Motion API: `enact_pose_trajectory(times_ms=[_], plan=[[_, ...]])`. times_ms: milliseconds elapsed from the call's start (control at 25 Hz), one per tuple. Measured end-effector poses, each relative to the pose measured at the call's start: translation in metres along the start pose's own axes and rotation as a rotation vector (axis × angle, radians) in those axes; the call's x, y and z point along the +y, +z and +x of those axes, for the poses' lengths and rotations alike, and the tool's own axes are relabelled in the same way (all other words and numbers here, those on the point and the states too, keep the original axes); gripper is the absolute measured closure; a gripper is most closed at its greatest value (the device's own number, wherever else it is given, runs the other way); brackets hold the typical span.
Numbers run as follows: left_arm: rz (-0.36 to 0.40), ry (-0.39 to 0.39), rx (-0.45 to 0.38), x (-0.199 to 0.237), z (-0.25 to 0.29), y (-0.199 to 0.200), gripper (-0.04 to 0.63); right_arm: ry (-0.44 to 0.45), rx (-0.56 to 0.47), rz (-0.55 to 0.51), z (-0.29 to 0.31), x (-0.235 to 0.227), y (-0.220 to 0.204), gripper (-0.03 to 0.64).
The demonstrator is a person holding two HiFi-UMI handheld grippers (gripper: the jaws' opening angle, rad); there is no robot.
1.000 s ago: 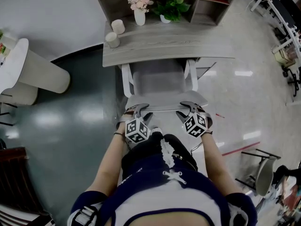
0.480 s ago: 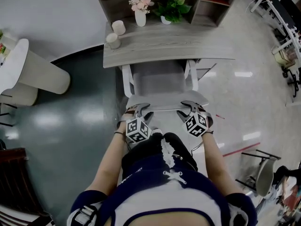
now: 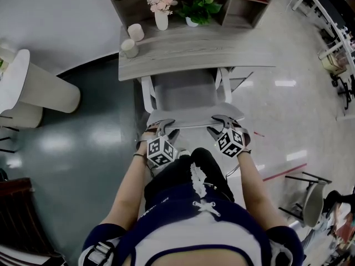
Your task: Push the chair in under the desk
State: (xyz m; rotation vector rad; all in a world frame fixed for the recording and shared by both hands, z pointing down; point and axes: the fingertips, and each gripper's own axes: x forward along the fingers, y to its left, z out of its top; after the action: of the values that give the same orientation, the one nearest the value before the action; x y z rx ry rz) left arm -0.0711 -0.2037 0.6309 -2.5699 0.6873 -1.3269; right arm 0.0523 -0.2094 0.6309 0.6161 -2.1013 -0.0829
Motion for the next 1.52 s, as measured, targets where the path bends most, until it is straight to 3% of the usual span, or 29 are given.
enact_pose_trajectory(times_ms=[1520], plan=[[-0.010,-0.009,0.009,0.037,0.022,0.000,0.431,0.033,0.014,0.011,0.022,-0.035,0.007,0.457]])
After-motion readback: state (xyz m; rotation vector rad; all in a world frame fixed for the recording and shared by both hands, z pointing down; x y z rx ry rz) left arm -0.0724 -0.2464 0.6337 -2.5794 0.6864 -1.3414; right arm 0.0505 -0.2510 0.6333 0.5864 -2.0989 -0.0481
